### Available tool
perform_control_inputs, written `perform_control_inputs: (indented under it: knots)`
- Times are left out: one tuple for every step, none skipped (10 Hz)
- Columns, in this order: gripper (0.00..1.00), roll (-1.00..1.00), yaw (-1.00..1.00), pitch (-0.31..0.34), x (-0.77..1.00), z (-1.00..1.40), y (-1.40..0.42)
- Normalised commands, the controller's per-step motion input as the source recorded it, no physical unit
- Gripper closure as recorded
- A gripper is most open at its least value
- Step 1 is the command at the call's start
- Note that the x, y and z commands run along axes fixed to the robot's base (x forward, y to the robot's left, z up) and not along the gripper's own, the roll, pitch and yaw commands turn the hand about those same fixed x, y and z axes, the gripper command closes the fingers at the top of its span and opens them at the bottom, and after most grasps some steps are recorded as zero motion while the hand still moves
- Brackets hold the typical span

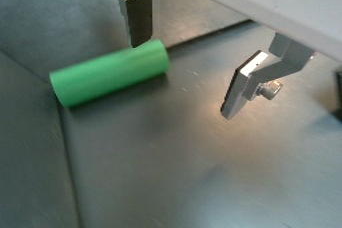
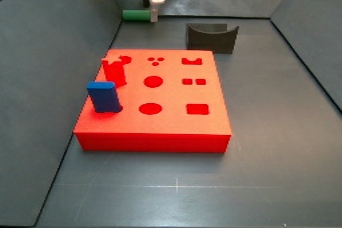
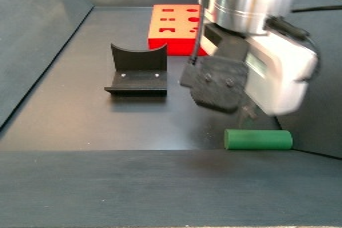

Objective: Pick up the round object. Move up. Place the round object on the fixture. Regrasp the round object. Move to above the board. Insert the round object.
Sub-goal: Pick up the round object.

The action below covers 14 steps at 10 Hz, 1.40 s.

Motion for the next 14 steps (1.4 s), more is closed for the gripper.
perform_control_inputs:
  knots:
    - [0.00, -0.04, -0.31, 0.000, -0.35, -0.11, 0.54]
    - [0.00, -0.17, -0.36, -0.020, -0.20, -0.19, 0.40]
    - [0.00, -0.30, -0.45, -0.177, -0.15, -0.33, 0.20]
    - [0.00, -0.34, -0.51, -0.236, -0.08, -0.31, 0.07]
    - [0.00, -0.40, -0.53, -0.229, 0.00, -0.24, 0.05]
    - [0.00, -0.41, -0.51, -0.236, 0.01, -0.22, 0.05]
    - [0.00, -0.37, -0.47, -0.227, 0.02, -0.32, 0.00]
    - [0.00, -0.38, -0.48, -0.210, 0.12, -0.31, 0.00]
    - [0.00, -0.41, -0.52, -0.264, 0.07, -0.19, -0.04]
    - [0.00, -0.40, -0.52, -0.280, 0.07, -0.15, -0.06]
    - [0.00, -0.40, -0.51, -0.269, 0.10, -0.18, -0.05]
    - [0.00, -0.38, -0.44, -0.209, 0.20, -0.30, -0.05]
    - [0.00, -0.36, -0.38, -0.153, 0.19, -0.37, -0.06]
    - [0.00, -0.35, -0.39, -0.146, 0.16, -0.39, -0.06]
